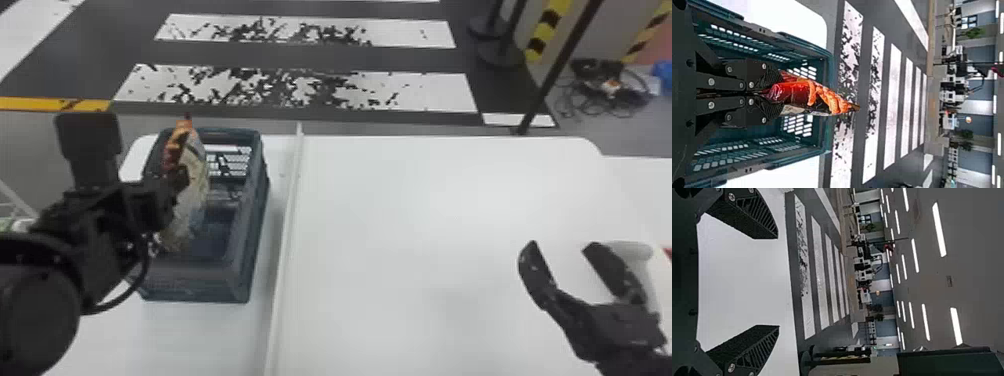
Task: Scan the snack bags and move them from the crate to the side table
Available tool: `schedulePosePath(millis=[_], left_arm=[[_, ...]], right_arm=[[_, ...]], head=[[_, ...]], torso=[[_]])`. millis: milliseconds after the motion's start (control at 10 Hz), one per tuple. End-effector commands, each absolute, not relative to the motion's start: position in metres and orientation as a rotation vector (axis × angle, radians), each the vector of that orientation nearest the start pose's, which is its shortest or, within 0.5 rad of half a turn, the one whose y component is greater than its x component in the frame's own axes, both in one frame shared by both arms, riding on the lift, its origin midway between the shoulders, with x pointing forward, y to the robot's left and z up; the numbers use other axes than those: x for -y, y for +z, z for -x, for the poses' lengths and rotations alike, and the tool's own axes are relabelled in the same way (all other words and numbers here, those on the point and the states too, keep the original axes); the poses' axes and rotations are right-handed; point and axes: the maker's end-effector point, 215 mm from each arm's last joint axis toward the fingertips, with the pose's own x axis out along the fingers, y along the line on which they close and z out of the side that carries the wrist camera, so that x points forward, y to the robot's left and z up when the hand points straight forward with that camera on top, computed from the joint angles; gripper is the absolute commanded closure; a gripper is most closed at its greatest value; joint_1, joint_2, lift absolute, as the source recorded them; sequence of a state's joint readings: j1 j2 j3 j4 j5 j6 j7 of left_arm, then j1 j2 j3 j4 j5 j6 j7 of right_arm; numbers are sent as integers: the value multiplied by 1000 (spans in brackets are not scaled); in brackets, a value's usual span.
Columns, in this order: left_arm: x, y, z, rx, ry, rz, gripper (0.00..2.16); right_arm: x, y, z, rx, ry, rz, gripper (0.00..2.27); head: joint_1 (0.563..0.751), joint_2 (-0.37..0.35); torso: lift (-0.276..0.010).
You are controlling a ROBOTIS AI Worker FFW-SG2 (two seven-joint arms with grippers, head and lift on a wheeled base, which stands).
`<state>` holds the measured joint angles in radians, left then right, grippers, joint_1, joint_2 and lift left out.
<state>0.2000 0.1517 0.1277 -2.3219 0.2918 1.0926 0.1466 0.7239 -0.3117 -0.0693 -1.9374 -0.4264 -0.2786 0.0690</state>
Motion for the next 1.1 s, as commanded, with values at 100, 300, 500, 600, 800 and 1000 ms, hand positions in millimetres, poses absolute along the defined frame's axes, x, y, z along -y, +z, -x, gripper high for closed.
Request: schedulePosePath(millis=[100,300,500,600,800,1000], left_arm=[[-280,-321,-465,-466,52,5,1865],[-253,-283,-449,-400,-11,1,1865],[-208,-254,-432,-356,-118,6,1865],[-192,-239,-425,-329,-152,7,1865],[-149,-225,-414,-309,-277,60,1865],[-105,-225,-407,-306,-453,201,1865]], right_arm=[[306,-384,-370,-65,77,-128,120],[310,-381,-372,-58,75,-125,120],[315,-378,-373,-52,66,-121,120],[317,-378,-374,-51,63,-119,120],[318,-377,-374,-51,61,-117,120],[316,-376,-375,-49,65,-116,120]], head=[[695,-25],[695,-37],[695,-90],[695,-127],[695,-179],[695,-252]], torso=[[-87],[-87],[-87],[-87],[-87],[-87]])
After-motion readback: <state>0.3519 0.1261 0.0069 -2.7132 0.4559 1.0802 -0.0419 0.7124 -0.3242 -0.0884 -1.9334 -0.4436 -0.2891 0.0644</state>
